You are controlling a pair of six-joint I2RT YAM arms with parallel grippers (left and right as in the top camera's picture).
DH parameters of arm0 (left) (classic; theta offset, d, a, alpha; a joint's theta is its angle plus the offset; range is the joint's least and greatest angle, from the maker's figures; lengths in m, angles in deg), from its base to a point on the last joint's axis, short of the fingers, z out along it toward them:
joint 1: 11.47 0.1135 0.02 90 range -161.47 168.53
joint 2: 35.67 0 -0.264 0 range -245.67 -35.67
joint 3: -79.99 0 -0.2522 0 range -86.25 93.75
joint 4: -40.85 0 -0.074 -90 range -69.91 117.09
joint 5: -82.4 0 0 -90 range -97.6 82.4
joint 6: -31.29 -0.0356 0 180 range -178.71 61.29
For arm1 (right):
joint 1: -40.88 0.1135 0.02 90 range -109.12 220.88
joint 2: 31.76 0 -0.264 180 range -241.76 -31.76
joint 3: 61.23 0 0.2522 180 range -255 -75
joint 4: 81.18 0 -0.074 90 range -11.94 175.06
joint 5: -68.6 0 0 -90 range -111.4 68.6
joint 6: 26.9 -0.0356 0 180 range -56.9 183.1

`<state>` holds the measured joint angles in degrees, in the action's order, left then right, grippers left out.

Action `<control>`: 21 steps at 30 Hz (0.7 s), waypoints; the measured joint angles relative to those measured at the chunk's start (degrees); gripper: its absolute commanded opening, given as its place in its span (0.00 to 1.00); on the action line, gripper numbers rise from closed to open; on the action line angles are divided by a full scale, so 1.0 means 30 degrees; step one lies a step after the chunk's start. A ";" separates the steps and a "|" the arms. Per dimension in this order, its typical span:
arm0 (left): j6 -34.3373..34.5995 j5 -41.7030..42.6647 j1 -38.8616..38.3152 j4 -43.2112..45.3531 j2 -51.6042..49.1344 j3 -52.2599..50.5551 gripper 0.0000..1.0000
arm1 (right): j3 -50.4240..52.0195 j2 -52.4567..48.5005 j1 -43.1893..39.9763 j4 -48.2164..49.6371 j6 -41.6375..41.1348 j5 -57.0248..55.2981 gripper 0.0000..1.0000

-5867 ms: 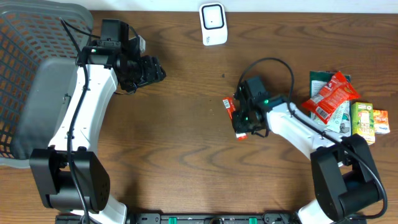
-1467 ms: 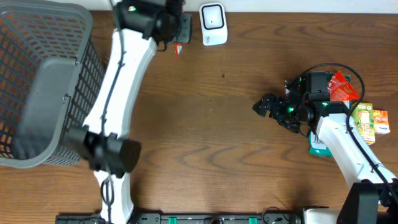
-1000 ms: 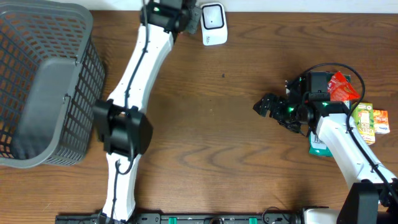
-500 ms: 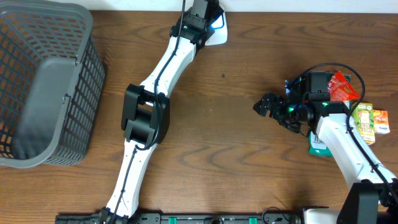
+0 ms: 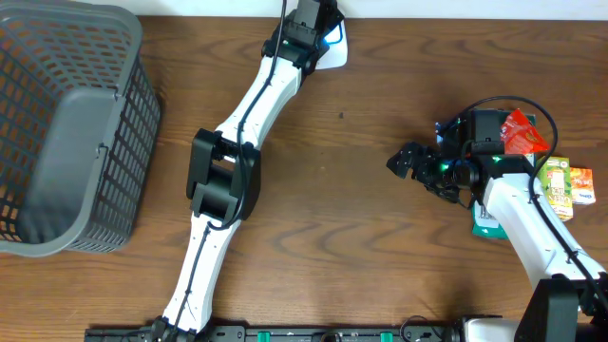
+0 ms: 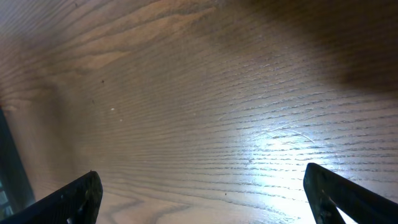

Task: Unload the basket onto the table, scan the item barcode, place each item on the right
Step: 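Hold the sachet up to the white scanner with the left gripper, then carry the sachet right and drop it onto the item pile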

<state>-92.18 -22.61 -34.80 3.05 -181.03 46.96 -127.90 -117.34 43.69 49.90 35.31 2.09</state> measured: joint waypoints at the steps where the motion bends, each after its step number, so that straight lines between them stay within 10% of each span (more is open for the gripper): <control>1: 0.0044 0.0000 -0.0007 -0.0007 0.0000 0.0000 0.07 | 0.0000 0.0000 0.0000 0.0000 0.0000 0.0000 0.99; 15: 0.6936 0.3716 -0.0109 -0.9384 0.5253 -0.0160 0.07 | 0.0000 0.0000 0.0000 0.0087 -0.0007 0.0015 0.99; 18: 0.8910 0.6397 -0.0138 -1.1723 0.7198 -0.0066 0.07 | -0.0015 0.0000 -0.0007 0.0852 0.0328 0.0182 0.67; 21: 1.0768 0.9566 -0.0197 -1.3384 0.8116 0.0015 0.07 | -0.0255 0.0051 -0.0240 0.0459 0.0969 0.0831 0.63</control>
<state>-59.88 6.09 -35.39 -37.10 -156.68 47.01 -128.67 -117.19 42.97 51.28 38.21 4.58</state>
